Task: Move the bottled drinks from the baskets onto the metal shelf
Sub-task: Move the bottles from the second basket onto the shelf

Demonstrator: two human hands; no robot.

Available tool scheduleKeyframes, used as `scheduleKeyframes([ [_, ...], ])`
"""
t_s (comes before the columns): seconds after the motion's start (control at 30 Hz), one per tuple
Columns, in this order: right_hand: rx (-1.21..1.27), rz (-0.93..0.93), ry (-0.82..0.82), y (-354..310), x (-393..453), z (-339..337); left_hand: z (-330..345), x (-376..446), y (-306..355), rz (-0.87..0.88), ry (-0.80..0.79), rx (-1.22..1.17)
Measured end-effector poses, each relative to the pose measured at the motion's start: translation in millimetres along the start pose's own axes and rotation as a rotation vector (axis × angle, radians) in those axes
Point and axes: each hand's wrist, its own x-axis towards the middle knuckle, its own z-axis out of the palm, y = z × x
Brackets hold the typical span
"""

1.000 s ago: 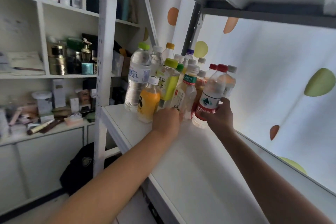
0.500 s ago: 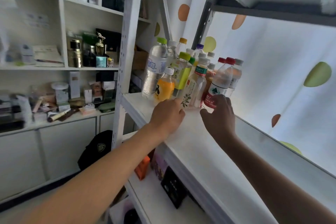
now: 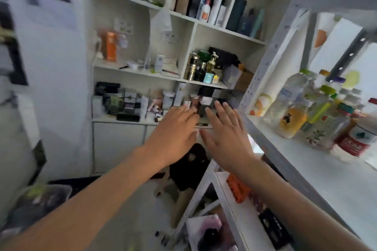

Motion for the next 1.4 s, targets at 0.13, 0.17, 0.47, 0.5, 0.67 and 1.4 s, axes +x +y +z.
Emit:
scheduleKeyframes([
  [0.13,0.109,-0.147,-0.014,-105,31,33,-39,-80,-80,-0.222,-0.009,0.169],
  [0.17,0.132,-0.179,-0.016,-133,37,41,-50,-100,-97,-0.277,-0.012,0.191],
  [0.47,0.334,-0.468,-0.02,-340,53,79,-144,-260,-195,-0.66,0.001,0.321],
  [0.5,0.352,-0.509,-0.024,-359,54,81,-153,-275,-201,-0.697,0.002,0.321],
  [0.67,0.448,-0.665,-0.04,-440,63,89,-188,-332,-227,-0.874,0.022,0.349],
  [1.4,0.832,-1.046,-0.249,-718,180,182,-270,-401,-410,-1.581,0.297,0.603],
])
